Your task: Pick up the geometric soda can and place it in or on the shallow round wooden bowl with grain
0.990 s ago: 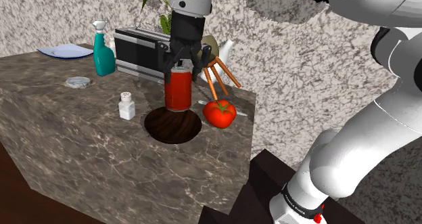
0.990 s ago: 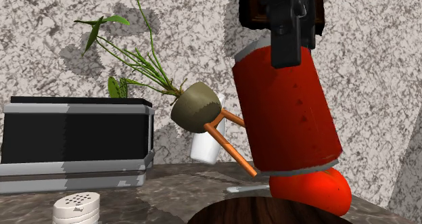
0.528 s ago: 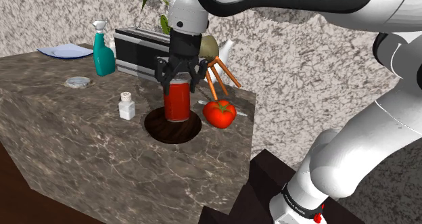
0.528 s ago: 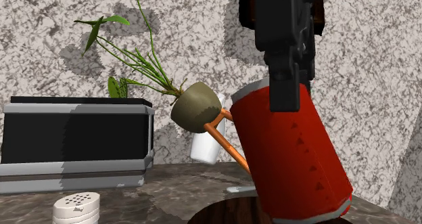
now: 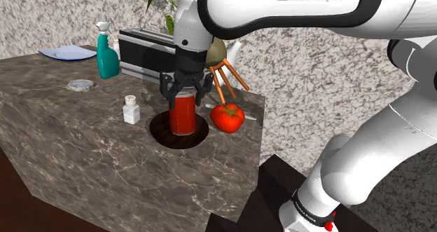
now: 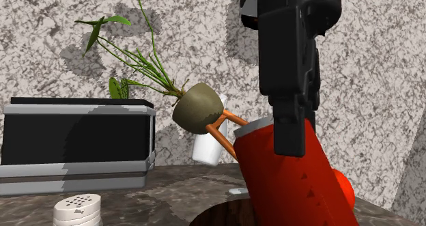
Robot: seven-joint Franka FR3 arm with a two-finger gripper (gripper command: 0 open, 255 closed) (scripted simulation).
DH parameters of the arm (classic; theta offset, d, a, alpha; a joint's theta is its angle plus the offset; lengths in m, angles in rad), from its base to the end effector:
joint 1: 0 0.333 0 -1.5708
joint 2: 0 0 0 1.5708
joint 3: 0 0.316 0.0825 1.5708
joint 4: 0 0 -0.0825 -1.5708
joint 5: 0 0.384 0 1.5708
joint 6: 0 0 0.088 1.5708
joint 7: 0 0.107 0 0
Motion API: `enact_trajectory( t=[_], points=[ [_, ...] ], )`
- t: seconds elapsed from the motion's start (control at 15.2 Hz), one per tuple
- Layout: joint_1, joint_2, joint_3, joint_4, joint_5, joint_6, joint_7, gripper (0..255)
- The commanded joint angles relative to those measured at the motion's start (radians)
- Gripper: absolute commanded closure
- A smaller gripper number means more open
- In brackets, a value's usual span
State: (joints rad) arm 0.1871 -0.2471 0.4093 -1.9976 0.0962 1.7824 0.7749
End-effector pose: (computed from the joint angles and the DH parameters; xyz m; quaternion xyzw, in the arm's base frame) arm 0.3928 0.2966 0.5569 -0.9945 0.1041 -0.0061 0.0028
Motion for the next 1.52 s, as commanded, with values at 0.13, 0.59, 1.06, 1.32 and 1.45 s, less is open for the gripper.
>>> enact_trajectory(
  t=[0.13, 0.59, 1.06, 1.32, 1.45],
  points=[
    [0.0, 0.0, 0.0, -0.002, 0.0, 0.003, 0.0, 255],
    [0.0, 0.0, 0.0, -0.002, 0.0, 0.002, 0.0, 0],
    [-0.004, 0.009, -0.005, 0.135, -0.007, -0.125, 0.004, 0],
    [-0.004, 0.009, -0.005, 0.135, -0.007, -0.125, 0.004, 0],
    [-0.004, 0.009, -0.005, 0.135, -0.007, -0.125, 0.004, 0]
  ],
)
